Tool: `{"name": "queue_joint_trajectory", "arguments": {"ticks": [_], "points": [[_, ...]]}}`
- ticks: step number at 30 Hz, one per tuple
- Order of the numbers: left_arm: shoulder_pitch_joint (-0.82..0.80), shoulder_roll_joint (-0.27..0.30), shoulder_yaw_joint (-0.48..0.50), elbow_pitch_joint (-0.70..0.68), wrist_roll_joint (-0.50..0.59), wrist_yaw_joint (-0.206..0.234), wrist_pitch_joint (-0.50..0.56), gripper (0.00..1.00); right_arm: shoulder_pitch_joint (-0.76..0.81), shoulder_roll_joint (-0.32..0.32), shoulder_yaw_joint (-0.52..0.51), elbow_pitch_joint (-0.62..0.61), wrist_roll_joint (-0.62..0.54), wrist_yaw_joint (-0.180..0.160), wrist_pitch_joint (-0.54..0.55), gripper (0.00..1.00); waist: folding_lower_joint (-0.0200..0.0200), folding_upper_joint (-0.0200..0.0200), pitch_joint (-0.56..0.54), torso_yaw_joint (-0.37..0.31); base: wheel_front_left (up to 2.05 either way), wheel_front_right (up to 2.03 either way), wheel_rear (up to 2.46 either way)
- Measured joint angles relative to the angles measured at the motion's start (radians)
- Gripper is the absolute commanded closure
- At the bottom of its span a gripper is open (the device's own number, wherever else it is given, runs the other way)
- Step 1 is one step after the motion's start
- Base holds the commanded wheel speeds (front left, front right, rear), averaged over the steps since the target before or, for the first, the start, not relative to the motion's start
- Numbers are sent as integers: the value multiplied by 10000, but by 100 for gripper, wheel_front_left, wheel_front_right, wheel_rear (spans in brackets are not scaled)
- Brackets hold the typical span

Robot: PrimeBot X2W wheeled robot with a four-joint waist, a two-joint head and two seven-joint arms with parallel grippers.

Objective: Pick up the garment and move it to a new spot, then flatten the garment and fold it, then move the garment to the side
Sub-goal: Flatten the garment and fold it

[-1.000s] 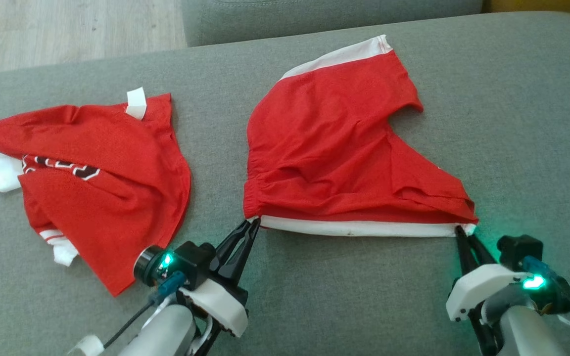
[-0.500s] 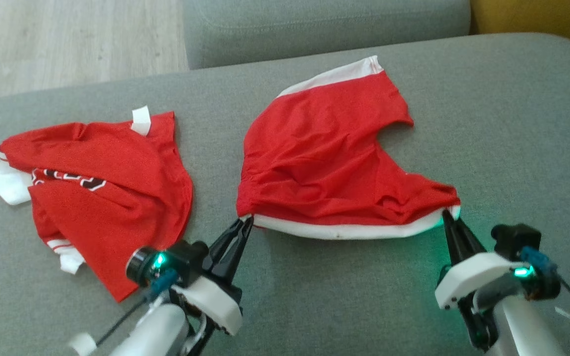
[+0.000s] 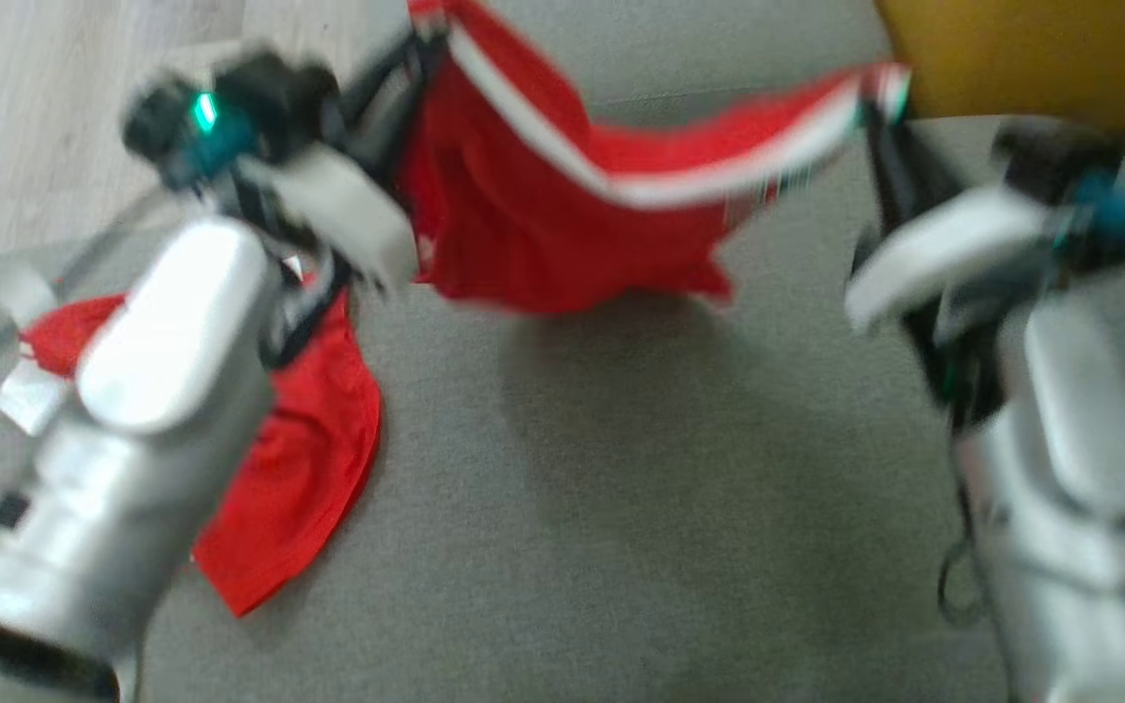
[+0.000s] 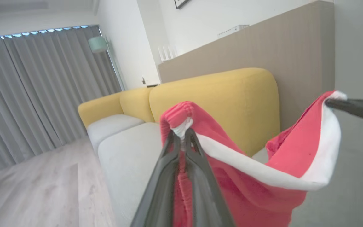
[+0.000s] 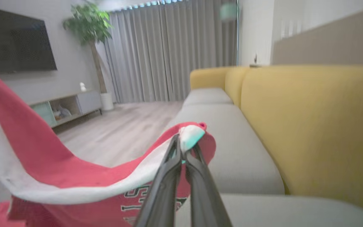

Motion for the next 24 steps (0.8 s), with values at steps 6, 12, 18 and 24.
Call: {"name": "queue_joint_trajectory", "arguments": {"ticks": [6, 12, 18, 24], "points": [[-1627, -15, 353, 1154, -293, -6, 29, 100, -2008, -257, -834, 817, 779, 0, 671, 100, -1, 0, -320, -54, 0, 0, 0], [-1558, -100, -610, 1588, -792, -79, 527, 100, -1723, -349, -1089, 1973, -67, 0, 2197, 100, -1, 0, -563, 136, 0, 0, 0], [-1243, 215, -1346, 1530, -1515, -79, 650, 100, -1708, -311, -1168, 1728, 240, 0, 2111, 100, -1, 0, -692, 217, 0, 0, 0], [-1285, 343, -1306, 1476, -1908, -79, 221, 100, -1710, -290, -1308, 1024, 629, 0, 1553, 100, -1, 0, -811, 268, 0, 0, 0]]}}
